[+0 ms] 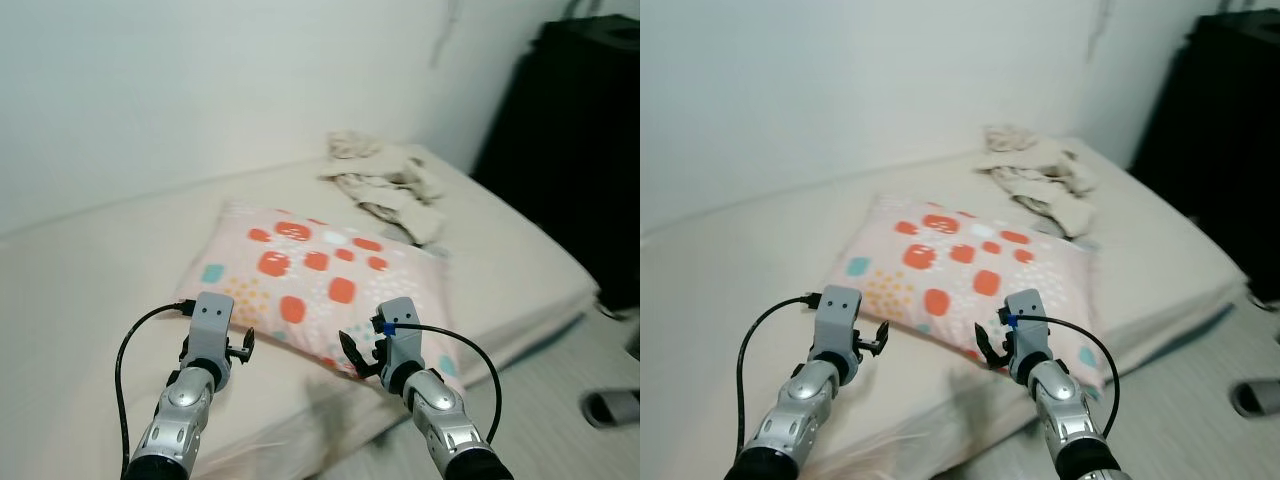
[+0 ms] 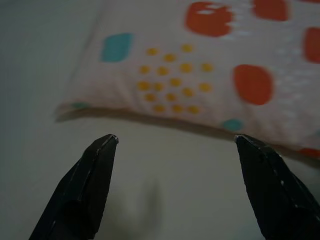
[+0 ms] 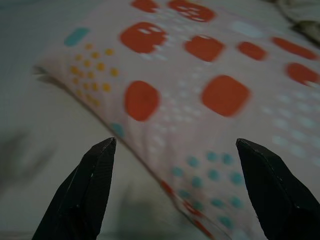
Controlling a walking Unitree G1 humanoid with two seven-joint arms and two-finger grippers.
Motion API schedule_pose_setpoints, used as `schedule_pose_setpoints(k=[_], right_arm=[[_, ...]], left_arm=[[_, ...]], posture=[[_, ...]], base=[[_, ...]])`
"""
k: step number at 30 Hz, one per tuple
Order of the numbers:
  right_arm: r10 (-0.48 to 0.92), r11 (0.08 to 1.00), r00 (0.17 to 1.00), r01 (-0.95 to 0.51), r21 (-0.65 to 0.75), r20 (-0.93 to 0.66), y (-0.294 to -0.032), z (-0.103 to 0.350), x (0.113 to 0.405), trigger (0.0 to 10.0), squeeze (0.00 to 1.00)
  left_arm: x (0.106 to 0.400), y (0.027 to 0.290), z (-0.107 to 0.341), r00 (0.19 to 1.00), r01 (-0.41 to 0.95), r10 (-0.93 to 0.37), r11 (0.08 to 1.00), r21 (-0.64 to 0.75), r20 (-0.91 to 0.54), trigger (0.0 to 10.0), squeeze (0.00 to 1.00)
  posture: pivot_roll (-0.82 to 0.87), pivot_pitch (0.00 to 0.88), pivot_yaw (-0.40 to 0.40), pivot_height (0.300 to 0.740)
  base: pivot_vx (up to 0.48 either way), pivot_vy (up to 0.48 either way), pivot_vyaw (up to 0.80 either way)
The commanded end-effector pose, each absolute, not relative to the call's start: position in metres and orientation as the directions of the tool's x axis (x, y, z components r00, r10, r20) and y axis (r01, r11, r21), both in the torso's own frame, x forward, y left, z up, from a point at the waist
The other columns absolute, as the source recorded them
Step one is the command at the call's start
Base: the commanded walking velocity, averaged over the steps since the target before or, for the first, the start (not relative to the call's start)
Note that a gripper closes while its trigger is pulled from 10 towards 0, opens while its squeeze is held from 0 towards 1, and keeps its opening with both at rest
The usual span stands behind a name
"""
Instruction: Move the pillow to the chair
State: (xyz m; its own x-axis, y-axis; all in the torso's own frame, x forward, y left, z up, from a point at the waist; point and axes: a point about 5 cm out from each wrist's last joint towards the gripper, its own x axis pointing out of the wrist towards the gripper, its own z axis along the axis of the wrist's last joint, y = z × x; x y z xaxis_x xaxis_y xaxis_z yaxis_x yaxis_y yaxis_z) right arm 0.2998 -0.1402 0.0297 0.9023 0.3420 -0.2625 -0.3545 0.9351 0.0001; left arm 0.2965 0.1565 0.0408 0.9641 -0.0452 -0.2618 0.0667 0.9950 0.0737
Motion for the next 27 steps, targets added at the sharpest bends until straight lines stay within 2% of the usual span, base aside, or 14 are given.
schedule_pose_setpoints(k=[1, 23, 27], right_arm=[[0.341, 0.936, 0.904, -0.353, 0.001, -0.257, -0.1413, 0.0301, 0.2991, 10.0, 0.0], [0.335, 0.939, 0.908, -0.345, 0.006, -0.25, -0.1416, 0.0301, 0.2978, 10.0, 0.0], [0.325, 0.945, 0.915, -0.325, 0.04, -0.241, -0.1425, 0.0301, 0.2976, 10.0, 0.0]], left_arm=[[0.2954, 0.1544, 0.0393, 0.962, 0.073, -0.054, 0.995, 0.062, -0.267, 10.0, 0.0], [0.2968, 0.1508, 0.0414, 0.962, 0.098, -0.078, 0.993, 0.062, -0.262, 10.0, 0.0], [0.2969, 0.1497, 0.0416, 0.962, 0.1, -0.082, 0.993, 0.057, -0.26, 10.0, 0.0]], posture=[[-0.03, 0.065, -0.011, 0.74], [-0.03, 0.071, -0.001, 0.74], [-0.03, 0.075, -0.001, 0.74]], base=[[0.0, 0.0, 0.8], [0.0, 0.0, 0.8], [0.0, 0.0, 0.0]])
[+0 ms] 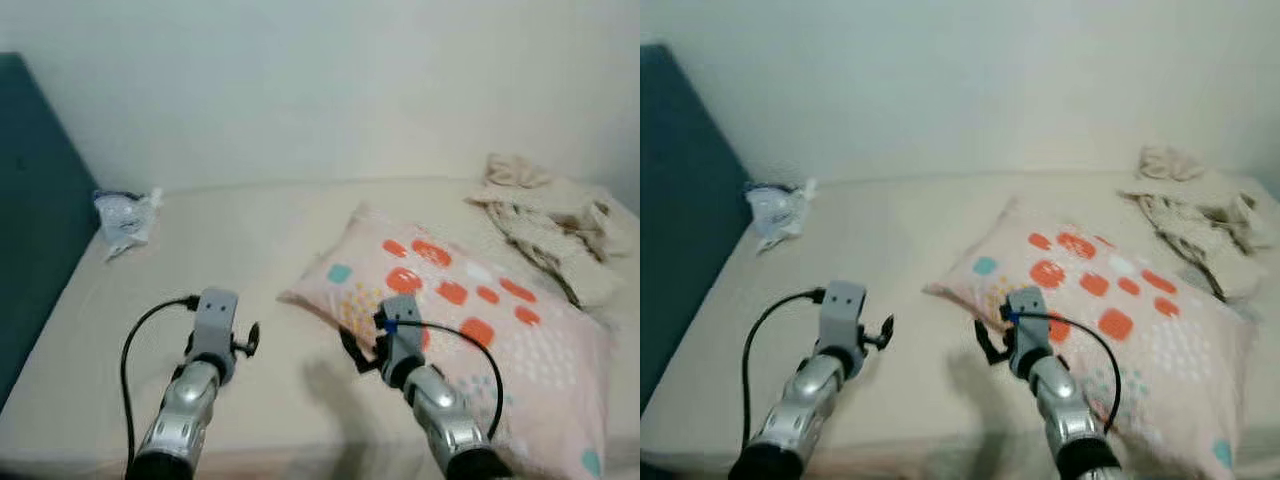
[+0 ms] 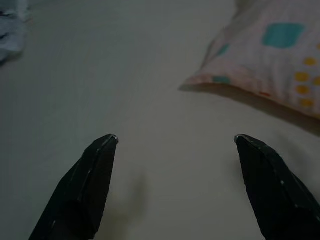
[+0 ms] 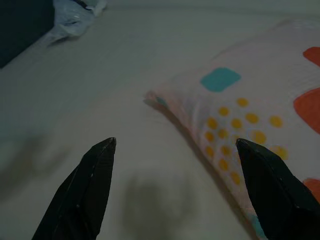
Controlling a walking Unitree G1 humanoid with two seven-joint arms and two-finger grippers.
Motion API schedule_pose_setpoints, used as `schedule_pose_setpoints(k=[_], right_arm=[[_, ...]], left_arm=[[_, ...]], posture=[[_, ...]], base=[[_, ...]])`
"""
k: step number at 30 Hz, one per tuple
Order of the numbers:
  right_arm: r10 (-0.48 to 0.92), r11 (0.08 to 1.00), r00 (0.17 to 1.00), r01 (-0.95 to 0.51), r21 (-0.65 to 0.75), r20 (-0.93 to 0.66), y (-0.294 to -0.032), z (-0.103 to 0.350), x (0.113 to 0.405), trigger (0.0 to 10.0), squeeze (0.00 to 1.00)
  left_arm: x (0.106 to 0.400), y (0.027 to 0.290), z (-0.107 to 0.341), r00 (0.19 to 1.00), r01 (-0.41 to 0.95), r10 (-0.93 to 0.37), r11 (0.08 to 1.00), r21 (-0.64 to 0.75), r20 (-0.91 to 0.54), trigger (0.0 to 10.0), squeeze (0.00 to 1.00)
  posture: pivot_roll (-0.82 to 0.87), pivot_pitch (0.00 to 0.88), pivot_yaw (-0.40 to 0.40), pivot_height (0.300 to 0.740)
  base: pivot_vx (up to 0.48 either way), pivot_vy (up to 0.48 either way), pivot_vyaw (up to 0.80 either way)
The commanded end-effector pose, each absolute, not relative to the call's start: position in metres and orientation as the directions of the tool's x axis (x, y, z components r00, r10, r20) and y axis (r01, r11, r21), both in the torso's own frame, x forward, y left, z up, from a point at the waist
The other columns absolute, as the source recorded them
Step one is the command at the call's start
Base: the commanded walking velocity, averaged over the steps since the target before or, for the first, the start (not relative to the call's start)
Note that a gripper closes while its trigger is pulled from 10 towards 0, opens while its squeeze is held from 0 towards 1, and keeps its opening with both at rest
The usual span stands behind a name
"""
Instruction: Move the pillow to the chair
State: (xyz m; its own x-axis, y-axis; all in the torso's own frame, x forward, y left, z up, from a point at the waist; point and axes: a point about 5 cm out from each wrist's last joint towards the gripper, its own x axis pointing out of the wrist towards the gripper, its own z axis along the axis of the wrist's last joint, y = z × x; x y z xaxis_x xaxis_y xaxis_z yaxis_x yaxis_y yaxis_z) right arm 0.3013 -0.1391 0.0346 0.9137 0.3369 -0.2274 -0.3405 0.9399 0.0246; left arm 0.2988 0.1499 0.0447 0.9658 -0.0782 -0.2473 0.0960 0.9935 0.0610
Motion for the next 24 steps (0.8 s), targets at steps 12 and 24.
schedule_pose_setpoints(k=[12, 24], right_arm=[[0.306, 0.95, 0.92, -0.311, 0.022, -0.245, -0.1464, 0.0309, 0.2981, 10.0, 0.0], [0.294, 0.955, 0.925, -0.297, 0.025, -0.242, -0.1477, 0.0308, 0.297, 10.0, 0.0]], left_arm=[[0.2965, 0.1466, 0.0383, 0.953, 0.114, -0.093, 0.992, 0.059, -0.288, 10.0, 0.0], [0.2961, 0.1455, 0.0385, 0.951, 0.124, -0.101, 0.99, 0.061, -0.294, 10.0, 0.0]], posture=[[-0.04, 0.085, 0.0, 0.74], [-0.04, 0.095, 0.007, 0.74]], base=[[0.0, 0.0, 0.0], [0.0, -0.4, 0.0]])
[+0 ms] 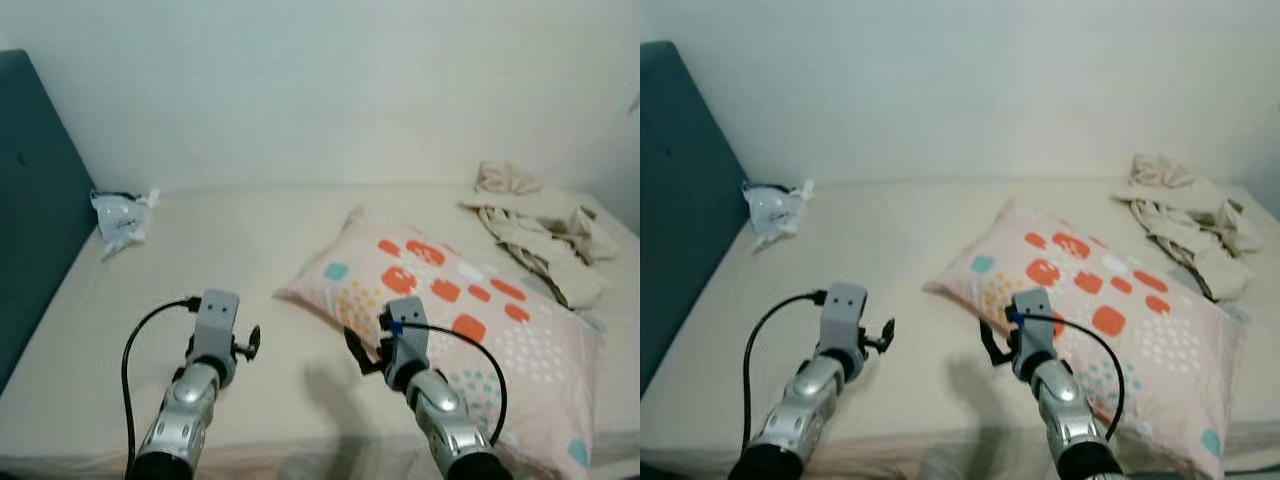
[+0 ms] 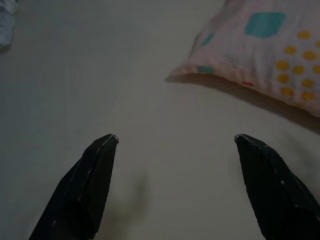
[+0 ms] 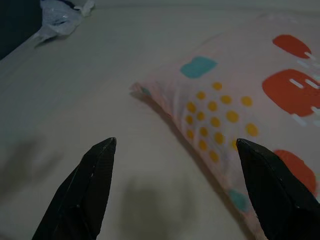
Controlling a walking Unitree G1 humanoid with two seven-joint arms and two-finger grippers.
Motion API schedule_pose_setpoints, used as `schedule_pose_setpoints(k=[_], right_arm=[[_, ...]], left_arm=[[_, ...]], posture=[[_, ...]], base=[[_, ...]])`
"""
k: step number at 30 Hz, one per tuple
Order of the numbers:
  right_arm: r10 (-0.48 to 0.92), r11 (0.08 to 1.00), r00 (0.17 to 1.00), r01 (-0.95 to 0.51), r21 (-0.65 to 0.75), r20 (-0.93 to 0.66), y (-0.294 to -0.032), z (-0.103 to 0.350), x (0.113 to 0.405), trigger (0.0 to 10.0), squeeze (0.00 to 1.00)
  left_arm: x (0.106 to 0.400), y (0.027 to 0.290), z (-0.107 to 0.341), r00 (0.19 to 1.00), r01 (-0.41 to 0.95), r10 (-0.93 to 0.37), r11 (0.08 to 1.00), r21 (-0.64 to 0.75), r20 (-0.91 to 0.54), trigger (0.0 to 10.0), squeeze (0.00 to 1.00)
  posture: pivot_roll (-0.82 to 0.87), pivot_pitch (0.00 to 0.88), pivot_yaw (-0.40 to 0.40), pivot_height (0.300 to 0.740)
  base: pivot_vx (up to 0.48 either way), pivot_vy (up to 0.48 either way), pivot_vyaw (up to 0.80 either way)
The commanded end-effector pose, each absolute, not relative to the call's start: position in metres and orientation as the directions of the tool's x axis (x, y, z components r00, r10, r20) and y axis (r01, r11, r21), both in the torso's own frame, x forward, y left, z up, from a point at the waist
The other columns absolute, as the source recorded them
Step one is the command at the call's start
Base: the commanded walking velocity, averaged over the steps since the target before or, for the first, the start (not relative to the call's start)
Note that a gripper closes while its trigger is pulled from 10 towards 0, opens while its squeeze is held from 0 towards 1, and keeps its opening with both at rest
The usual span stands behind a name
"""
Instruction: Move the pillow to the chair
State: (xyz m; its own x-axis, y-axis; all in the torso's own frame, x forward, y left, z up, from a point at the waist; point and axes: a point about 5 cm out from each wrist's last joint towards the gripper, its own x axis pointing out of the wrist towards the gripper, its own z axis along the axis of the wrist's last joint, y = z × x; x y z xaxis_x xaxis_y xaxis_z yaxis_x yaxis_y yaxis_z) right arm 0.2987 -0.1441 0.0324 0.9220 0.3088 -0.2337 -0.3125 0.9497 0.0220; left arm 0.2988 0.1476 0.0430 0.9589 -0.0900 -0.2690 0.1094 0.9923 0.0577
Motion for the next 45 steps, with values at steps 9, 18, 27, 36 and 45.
schedule_pose_setpoints(k=[9, 18, 27, 36, 45], right_arm=[[0.288, 0.957, 0.926, -0.29, 0.029, -0.244, -0.148, 0.029, 0.295, 10.0, 0.0], [0.286, 0.957, 0.925, -0.29, 0.024, -0.252, -0.151, 0.028, 0.292, 10.0, 0.0], [0.286, 0.957, 0.923, -0.29, 0.023, -0.256, -0.154, 0.028, 0.291, 10.0, 0.0], [0.288, 0.956, 0.923, -0.292, 0.023, -0.255, -0.153, 0.029, 0.291, 10.0, 0.0], [0.287, 0.957, 0.924, -0.291, 0.023, -0.252, -0.152, 0.029, 0.291, 10.0, 0.0]], left_arm=[[0.296, 0.144, 0.039, 0.949, 0.135, -0.109, 0.988, 0.07, -0.294, 10.0, 0.0], [0.295, 0.144, 0.039, 0.948, 0.137, -0.111, 0.988, 0.067, -0.298, 10.0, 0.0], [0.296, 0.145, 0.038, 0.945, 0.137, -0.098, 0.985, 0.106, -0.311, 10.0, 0.0], [0.297, 0.145, 0.04, 0.949, 0.127, -0.088, 0.986, 0.111, -0.304, 10.0, 0.0], [0.299, 0.146, 0.048, 0.971, 0.097, -0.067, 0.987, 0.126, -0.228, 10.0, 0.0]], posture=[[-0.04, 0.105, 0.012, 0.74], [-0.05, 0.109, 0.009, 0.74], [-0.05, 0.107, 0.005, 0.74], [-0.05, 0.103, 0.006, 0.74], [-0.05, 0.098, 0.009, 0.74]], base=[[0.0, -0.48, 0.0], [0.0, -0.48, 0.0], [0.0, -0.003, 0.0], [0.0, 0.475, 0.0], [0.0, 0.053, 0.0]])
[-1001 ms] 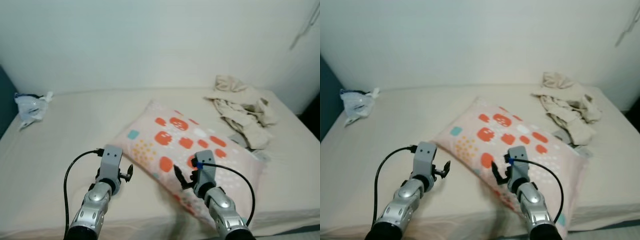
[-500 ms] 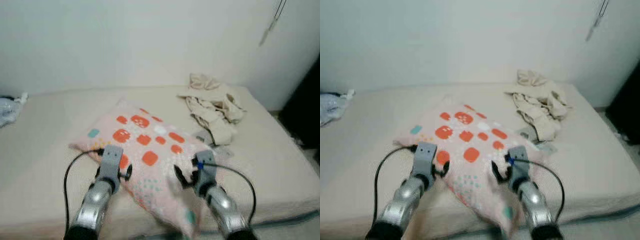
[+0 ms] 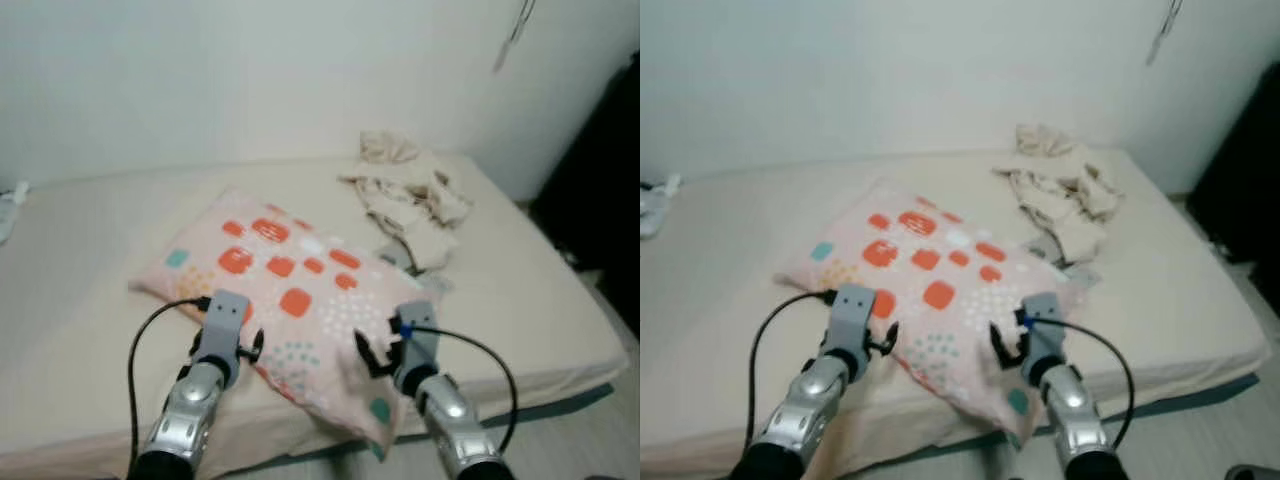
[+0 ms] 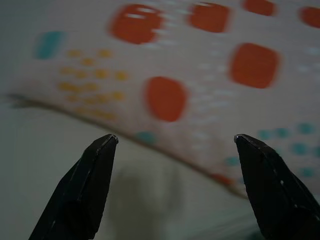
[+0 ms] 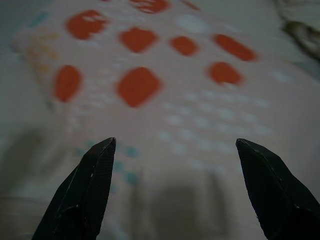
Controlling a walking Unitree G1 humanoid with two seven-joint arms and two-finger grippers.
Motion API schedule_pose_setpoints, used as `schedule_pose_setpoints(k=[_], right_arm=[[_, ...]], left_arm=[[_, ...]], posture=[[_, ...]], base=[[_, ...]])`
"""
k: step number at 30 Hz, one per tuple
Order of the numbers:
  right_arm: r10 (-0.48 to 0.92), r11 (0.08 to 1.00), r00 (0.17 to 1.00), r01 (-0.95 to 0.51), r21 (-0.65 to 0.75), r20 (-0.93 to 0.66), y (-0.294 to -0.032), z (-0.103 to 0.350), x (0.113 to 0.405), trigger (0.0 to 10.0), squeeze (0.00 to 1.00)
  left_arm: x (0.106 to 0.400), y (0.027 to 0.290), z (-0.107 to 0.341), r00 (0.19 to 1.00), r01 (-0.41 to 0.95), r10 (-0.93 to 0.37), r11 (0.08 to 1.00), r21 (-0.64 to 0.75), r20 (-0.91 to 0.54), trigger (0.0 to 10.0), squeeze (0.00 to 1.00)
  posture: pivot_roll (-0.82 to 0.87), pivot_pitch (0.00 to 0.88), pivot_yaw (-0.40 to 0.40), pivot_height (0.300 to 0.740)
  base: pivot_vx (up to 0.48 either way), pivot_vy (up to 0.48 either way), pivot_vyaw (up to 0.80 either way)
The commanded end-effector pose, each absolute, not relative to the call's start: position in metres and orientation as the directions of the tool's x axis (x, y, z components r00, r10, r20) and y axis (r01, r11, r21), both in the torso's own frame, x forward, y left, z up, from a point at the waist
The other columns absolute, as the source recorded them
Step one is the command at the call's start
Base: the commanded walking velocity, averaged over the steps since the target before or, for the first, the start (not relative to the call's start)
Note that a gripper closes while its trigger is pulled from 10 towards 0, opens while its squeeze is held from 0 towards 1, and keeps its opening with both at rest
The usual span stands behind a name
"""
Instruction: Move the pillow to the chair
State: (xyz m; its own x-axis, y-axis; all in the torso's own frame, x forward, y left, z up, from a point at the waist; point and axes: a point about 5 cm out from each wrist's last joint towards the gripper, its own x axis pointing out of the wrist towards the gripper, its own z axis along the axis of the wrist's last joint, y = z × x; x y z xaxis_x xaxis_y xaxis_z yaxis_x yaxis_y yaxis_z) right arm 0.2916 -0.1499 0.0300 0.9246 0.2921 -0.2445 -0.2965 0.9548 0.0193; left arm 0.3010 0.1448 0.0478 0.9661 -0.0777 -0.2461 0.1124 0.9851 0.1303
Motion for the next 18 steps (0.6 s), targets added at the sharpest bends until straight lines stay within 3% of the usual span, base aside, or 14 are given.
schedule_pose_setpoints(k=[1, 18], right_arm=[[0.287, 0.957, 0.924, -0.291, 0.023, -0.252, -0.152, 0.029, 0.291, 10.0, 0.0], [0.282, 0.958, 0.935, -0.288, 0.005, -0.215, -0.152, 0.039, 0.3, 10.0, 0.0]], left_arm=[[0.299, 0.146, 0.048, 0.971, 0.097, -0.067, 0.987, 0.126, -0.228, 10.0, 0.0], [0.301, 0.145, 0.046, 0.968, 0.063, -0.055, 0.998, 0.028, -0.246, 10.0, 0.0]], posture=[[-0.05, 0.098, 0.009, 0.74], [-0.04, 0.095, 0.011, 0.74]], base=[[0.0, 0.0, 0.0], [0.0, 0.0, 0.0]])
